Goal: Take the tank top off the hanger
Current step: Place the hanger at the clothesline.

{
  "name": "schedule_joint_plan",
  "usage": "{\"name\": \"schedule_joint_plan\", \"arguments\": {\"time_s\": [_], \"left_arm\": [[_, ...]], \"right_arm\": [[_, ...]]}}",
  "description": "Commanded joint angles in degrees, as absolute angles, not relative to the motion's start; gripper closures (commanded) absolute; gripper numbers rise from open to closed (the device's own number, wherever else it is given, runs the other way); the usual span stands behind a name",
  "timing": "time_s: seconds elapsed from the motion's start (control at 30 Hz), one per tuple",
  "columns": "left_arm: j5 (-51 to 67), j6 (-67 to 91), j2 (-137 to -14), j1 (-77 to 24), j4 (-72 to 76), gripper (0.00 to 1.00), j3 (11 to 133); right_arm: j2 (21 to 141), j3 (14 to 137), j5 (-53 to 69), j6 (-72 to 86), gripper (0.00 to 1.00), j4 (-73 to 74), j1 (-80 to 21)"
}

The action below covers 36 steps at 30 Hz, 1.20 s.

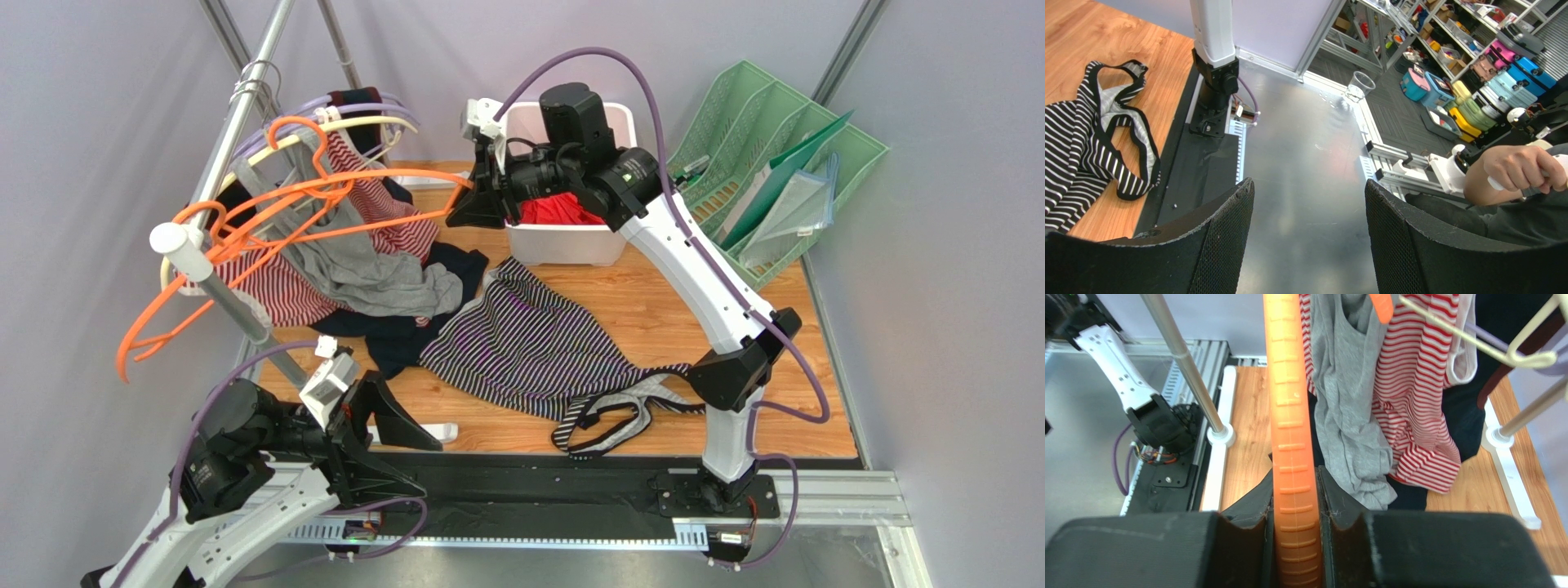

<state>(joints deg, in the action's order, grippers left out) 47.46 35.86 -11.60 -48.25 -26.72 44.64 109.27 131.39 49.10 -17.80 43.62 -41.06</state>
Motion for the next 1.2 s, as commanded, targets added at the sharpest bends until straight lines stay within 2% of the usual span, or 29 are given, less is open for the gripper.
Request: {"name": "schedule_joint_plan", "arguments": {"time_s": [0.0,0.23,0.47,0.77,0.93,1.17], "left_arm": [[47.3,36.6,-11.6,-48.3,-24.6,0.28,44.7],[47.0,36.6,-12.4,-48.3,-23.9,0.28,44.3],[46.8,36.7,-12.7,-48.3,-23.7,0.28,44.1],[47.6,37.1,-14.6,-48.3,-21.5,0.28,43.2],[47.6,37.7,-14.6,-48.3,-20.9,0.29,43.2],[47.4,38.2,-13.4,-48.3,-21.4,0.28,43.2]], "right_arm": [[107.0,130.1,45.5,-22.8,1.00,44.9,-41.1],[107.1,127.4,48.2,-23.0,1.00,47.0,-40.2],[101.7,120.7,59.8,-25.1,1.00,49.7,-38.1],[93.4,110.4,59.8,-25.6,1.00,48.3,-37.1],[93.2,109.7,60.2,-27.7,1.00,49.7,-36.7],[97.9,118.0,58.4,-31.8,1.00,56.5,-36.1]]}}
